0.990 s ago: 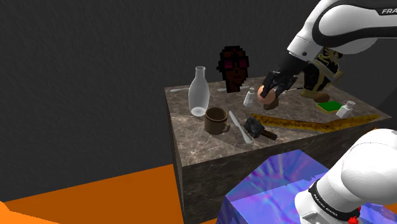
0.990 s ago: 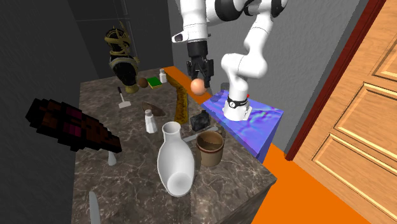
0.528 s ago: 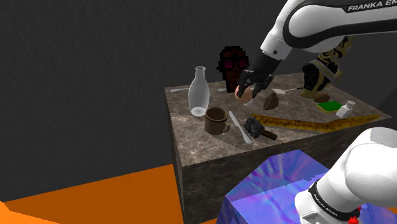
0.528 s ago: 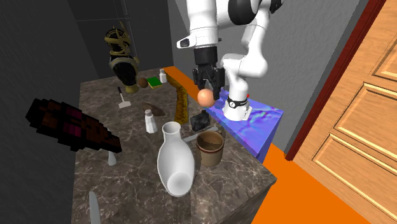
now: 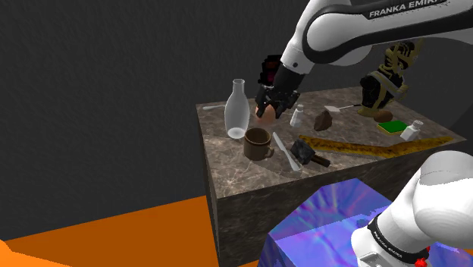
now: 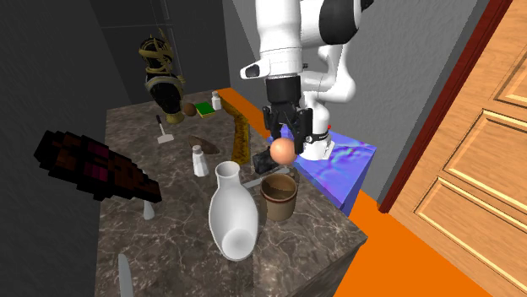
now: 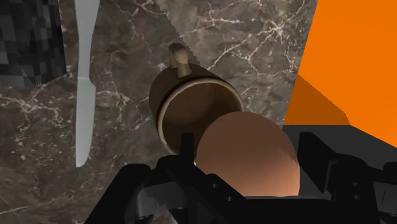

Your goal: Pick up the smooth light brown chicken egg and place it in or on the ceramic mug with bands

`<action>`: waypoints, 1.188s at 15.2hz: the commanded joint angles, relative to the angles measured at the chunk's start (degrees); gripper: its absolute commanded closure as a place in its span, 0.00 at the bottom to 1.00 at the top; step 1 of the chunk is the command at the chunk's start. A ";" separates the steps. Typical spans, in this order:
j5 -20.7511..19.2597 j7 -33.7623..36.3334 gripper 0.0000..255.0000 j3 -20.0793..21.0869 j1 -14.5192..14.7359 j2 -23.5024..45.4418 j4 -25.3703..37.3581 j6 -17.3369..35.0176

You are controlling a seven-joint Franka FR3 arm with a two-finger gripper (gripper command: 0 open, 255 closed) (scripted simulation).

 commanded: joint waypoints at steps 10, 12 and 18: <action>2.06 -2.40 1.00 0.19 0.88 3.42 -5.68 8.98; 2.35 -2.76 1.00 0.18 0.99 3.90 -6.28 10.04; 2.36 -2.76 1.00 0.18 1.00 3.91 -6.28 10.04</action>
